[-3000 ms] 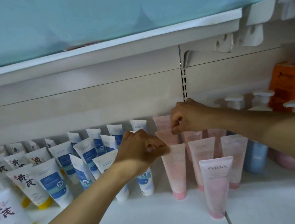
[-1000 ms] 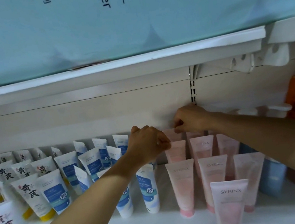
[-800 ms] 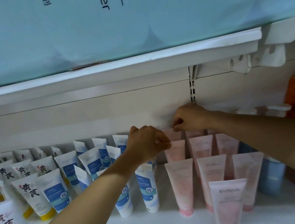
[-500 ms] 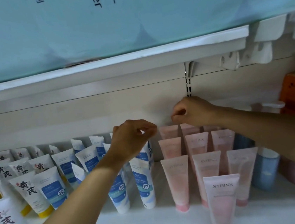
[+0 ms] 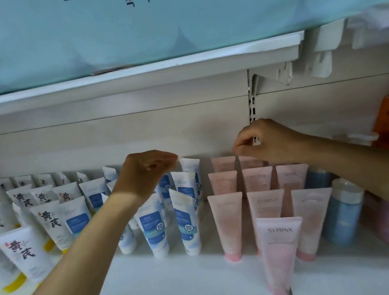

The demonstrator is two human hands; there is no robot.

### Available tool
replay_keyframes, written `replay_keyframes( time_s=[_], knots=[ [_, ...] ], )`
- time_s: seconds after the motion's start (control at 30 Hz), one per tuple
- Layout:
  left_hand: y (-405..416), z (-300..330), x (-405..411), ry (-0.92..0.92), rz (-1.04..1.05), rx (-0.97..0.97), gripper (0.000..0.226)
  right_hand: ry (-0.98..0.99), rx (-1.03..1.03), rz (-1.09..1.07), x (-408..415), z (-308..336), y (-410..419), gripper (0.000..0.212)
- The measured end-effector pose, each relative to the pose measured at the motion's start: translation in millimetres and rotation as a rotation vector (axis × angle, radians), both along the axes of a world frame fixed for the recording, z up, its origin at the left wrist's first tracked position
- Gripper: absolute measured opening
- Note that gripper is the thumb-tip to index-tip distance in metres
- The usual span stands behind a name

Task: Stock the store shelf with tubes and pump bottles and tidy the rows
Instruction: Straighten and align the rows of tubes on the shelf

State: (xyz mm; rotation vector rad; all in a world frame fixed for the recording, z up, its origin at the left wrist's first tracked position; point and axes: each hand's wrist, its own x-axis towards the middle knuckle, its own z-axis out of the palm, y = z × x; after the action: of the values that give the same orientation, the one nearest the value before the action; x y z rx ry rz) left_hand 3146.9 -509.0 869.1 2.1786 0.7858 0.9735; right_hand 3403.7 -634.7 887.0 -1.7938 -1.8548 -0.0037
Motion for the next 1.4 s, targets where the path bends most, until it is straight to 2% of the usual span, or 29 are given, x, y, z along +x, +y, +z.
replay_keyframes(
  time_s=[0.3,0.47,0.67,0.83,1.0,1.2,1.4],
  knots=[
    [-16.3,-10.9,-28.6,-0.067,0.092,-0.104,0.008,-0.018,-0.024,0.075,-15.1,-4.6,3.6,0.011],
    [-2.8,-9.5,-44.2,-0.017,0.096,-0.068,0.011,-0.013,-0.021,0.065,-21.5,-5.9,6.5,0.012],
    [32.9,5.1,-49.8,0.083,0.064,0.061,0.013,-0.036,-0.022,0.024,-41.7,0.2,32.4,0.009],
    [71.5,6.8,-56.0,0.113,-0.053,0.141,0.016,-0.061,-0.055,-0.043,-62.1,3.9,56.5,0.011],
    [106.8,6.4,-46.9,0.328,-0.109,0.271,0.015,-0.163,-0.153,-0.136,-65.9,-1.0,86.8,0.008],
    [144.5,0.4,-22.8,0.444,-0.120,0.399,0.017,-0.324,-0.192,-0.259,-68.4,-9.0,109.4,0.014],
    [153.6,-4.8,-2.6,0.595,-0.085,0.661,0.028,-0.404,-0.201,-0.312,-69.5,-9.2,123.0,0.017]
  ],
)
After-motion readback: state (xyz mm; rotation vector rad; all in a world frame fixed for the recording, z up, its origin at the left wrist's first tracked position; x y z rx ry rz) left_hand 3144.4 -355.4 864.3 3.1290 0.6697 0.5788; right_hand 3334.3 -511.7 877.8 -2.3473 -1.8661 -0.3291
